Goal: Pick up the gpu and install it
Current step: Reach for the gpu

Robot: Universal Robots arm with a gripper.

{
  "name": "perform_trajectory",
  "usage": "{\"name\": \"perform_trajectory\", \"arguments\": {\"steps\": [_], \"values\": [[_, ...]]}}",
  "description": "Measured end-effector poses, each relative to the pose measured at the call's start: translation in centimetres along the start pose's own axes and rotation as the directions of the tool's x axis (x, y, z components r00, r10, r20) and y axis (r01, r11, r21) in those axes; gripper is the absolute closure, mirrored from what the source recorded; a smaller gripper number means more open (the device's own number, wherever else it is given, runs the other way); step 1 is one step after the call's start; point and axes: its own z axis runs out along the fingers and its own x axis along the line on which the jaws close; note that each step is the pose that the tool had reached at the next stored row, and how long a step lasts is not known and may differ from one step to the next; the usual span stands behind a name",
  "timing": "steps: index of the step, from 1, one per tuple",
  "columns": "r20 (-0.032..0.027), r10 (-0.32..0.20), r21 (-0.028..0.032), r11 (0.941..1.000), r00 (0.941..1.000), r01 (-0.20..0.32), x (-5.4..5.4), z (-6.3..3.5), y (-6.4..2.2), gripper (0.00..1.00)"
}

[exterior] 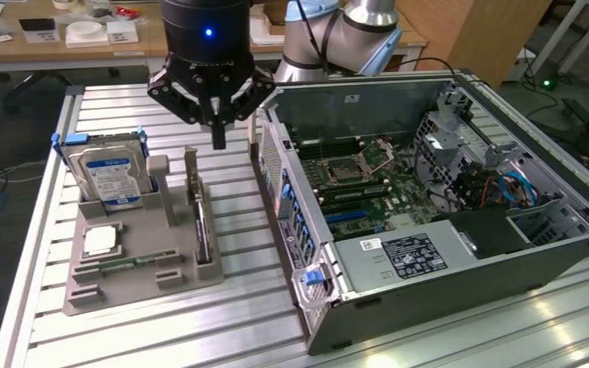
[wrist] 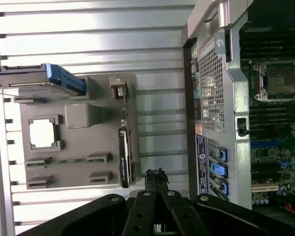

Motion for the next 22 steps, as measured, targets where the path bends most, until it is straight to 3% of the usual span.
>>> {"name": "perform_trajectory", "arguments": {"steps": [22], "values": [[0.0000,0.000,0.0000,1.0000,1.0000,0.000,2.3,0.05,-1.38,0.89]]}}
